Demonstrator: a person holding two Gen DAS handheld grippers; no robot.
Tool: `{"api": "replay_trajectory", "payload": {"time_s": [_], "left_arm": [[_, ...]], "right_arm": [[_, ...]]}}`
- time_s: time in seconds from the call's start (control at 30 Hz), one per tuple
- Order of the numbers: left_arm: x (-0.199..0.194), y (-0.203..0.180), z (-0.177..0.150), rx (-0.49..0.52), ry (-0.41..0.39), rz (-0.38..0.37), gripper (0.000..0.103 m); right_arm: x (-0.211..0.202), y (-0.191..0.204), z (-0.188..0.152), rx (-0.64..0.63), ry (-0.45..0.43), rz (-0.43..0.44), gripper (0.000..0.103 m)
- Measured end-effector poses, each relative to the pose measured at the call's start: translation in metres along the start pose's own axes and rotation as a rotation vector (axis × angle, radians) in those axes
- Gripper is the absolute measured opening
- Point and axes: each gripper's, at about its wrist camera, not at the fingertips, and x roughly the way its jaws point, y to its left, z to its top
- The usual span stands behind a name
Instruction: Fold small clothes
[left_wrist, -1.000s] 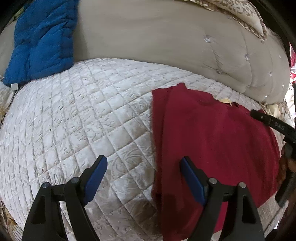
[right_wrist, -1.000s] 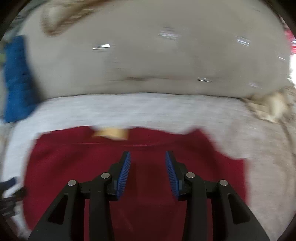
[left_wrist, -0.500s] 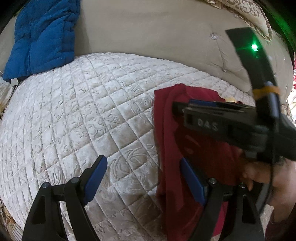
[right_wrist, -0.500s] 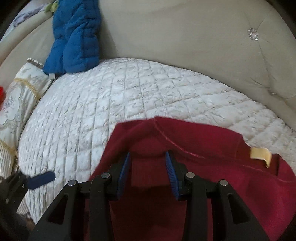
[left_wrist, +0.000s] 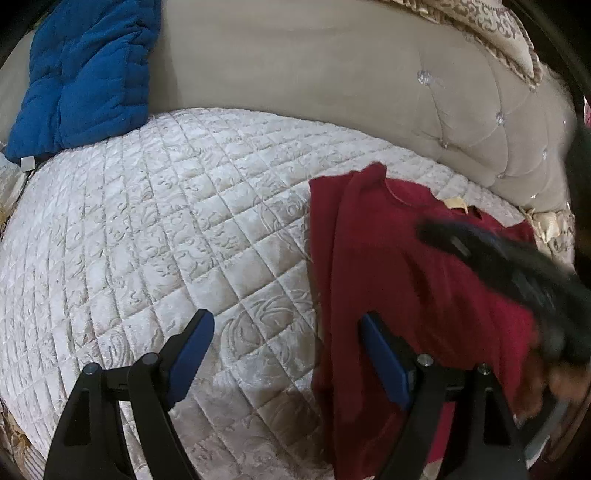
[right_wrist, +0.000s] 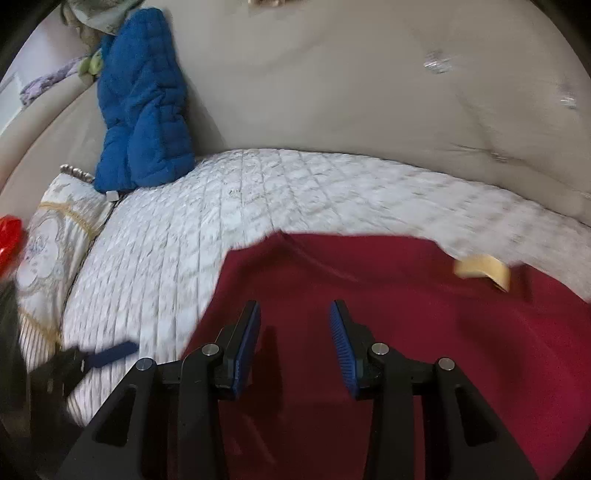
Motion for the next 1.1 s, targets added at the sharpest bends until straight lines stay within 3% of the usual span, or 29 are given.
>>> {"api": "replay_trajectory", "payload": {"time_s": [0.17, 0.3, 0.43, 0.57, 0.7, 0.77, 0.87, 0.97, 1.1], "left_arm": [[-0.008, 0.021, 0.004, -0.087, -0.023, 0.002, 0.085], [-0.012, 0.034, 0.006, -0.139, -0.035, 0.016, 0.085], [-0.017, 0.041, 0.006, -0.158, -0.045, 0.014, 0.085], [-0.02, 0.045, 0.007, -0.164, -0.05, 0.009, 0.085], [-0.023, 0.048, 0.008, -0.169, -0.053, 0.004, 0.085], [-0.024, 0.048, 0.009, -0.173, -0.058, -0.002, 0.085], [-0.025, 0.046, 0.01, -0.168, -0.062, -0.005, 0.085], [-0.025, 0.045, 0.01, -0.158, -0.062, -0.001, 0.085], [-0.029, 0.046, 0.011, -0.173, -0.084, -0.003, 0.085]], "right_arm": [[-0.051, 0.008, -0.055, -0.061, 0.005, 0.061, 0.018], [-0.072, 0.045, -0.103, -0.158, 0.02, 0.095, 0.018], [-0.071, 0.082, -0.132, -0.166, 0.028, 0.222, 0.018], [-0.048, 0.102, -0.136, -0.189, 0.041, 0.148, 0.018], [-0.029, 0.117, -0.133, -0.229, 0.003, -0.032, 0.018], [-0.025, 0.116, -0.132, -0.198, -0.007, -0.07, 0.018], [-0.023, 0.105, -0.127, -0.11, -0.031, -0.087, 0.018], [-0.014, 0.094, -0.118, -0.055, -0.031, -0.114, 0.0], [-0.028, 0.081, -0.113, 0.05, -0.01, 0.044, 0.0]]}}
